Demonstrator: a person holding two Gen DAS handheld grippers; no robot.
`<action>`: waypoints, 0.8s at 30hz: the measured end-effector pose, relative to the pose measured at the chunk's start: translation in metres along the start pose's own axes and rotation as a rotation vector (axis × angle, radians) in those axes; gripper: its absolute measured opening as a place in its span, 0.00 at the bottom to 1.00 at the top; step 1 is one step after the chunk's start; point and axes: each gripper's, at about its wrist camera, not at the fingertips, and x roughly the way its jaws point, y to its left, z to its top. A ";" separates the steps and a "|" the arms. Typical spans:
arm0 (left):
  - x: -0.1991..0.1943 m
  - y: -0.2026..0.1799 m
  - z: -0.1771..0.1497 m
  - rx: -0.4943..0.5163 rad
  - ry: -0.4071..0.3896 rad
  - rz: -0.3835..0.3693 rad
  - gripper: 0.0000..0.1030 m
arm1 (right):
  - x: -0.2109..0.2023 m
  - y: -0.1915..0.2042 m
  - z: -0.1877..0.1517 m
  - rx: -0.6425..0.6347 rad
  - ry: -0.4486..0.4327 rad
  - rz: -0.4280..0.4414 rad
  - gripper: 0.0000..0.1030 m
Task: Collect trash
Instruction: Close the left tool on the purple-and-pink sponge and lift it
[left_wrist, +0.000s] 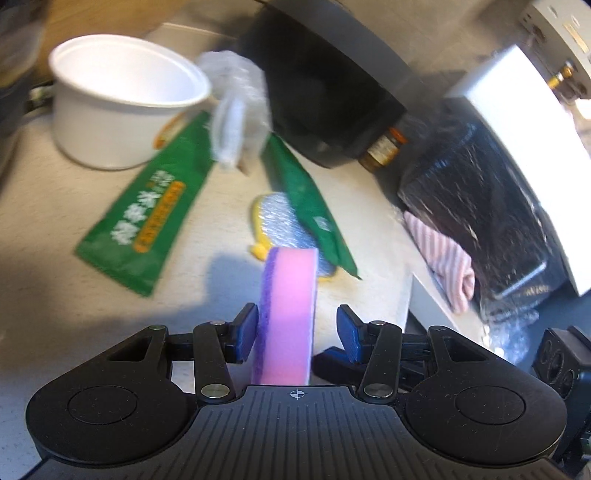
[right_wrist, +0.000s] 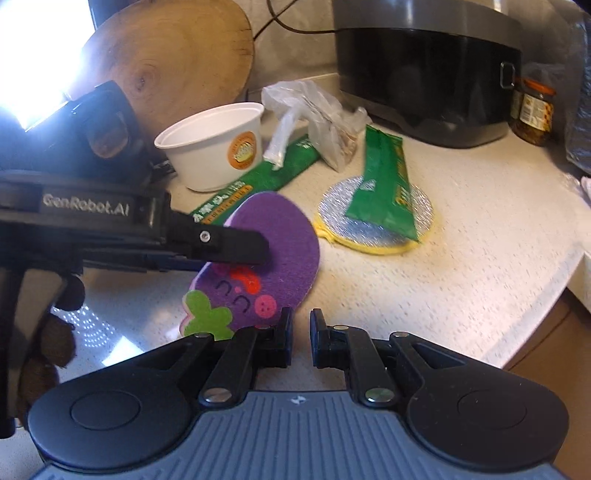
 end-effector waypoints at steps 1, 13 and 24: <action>0.003 -0.003 0.000 0.014 0.009 0.013 0.50 | -0.001 -0.001 -0.001 0.001 0.000 0.001 0.11; -0.008 0.000 -0.009 -0.040 -0.015 0.104 0.34 | -0.025 -0.017 0.009 -0.052 -0.070 -0.063 0.11; -0.098 0.019 -0.036 -0.143 -0.127 0.262 0.34 | 0.018 -0.009 0.126 -0.145 -0.153 0.030 0.49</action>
